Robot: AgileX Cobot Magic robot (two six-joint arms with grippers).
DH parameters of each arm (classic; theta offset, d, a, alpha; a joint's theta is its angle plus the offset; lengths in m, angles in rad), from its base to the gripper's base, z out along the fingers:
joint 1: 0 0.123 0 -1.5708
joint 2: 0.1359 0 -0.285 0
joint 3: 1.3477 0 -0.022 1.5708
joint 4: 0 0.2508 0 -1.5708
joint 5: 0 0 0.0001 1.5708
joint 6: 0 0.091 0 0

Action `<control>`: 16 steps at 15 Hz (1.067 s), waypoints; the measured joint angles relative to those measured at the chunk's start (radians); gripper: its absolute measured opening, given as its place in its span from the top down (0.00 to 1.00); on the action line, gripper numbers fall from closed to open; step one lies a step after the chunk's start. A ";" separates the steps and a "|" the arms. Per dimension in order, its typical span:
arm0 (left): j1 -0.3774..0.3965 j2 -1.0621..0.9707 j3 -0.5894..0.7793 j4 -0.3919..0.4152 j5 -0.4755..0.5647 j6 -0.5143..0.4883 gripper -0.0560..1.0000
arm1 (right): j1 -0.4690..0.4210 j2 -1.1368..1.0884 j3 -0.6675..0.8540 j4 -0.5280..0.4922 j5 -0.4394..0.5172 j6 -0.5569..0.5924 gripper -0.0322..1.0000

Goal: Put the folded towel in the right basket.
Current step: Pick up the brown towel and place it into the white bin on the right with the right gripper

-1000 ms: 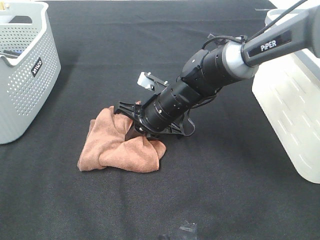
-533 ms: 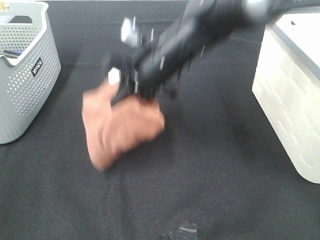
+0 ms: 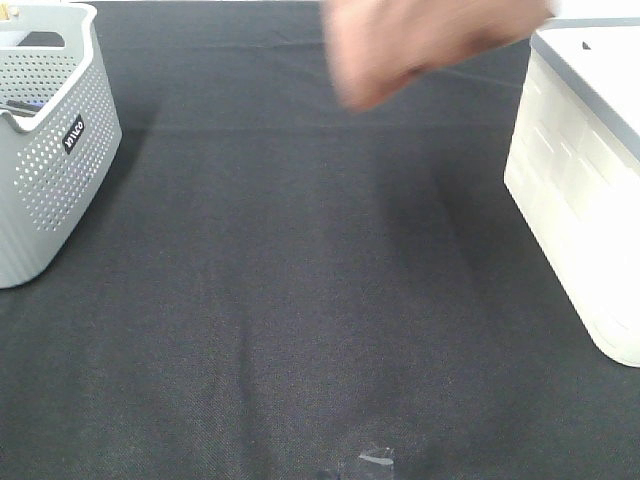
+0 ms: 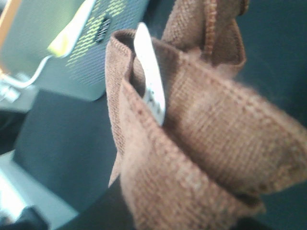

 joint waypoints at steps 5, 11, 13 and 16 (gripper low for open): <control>0.000 0.000 0.000 0.000 0.000 0.000 0.01 | -0.287 -0.122 0.000 -0.088 0.014 0.002 0.82; 0.000 0.000 0.000 0.000 0.000 0.000 0.01 | -0.509 -0.060 -0.003 -0.214 0.015 -0.075 0.82; 0.000 0.000 0.000 0.000 0.000 0.000 0.01 | -0.509 -0.034 -0.003 -0.234 0.015 -0.075 0.82; 0.000 0.000 0.000 0.000 0.000 0.000 0.01 | -0.509 0.051 -0.003 -0.248 0.011 -0.075 0.82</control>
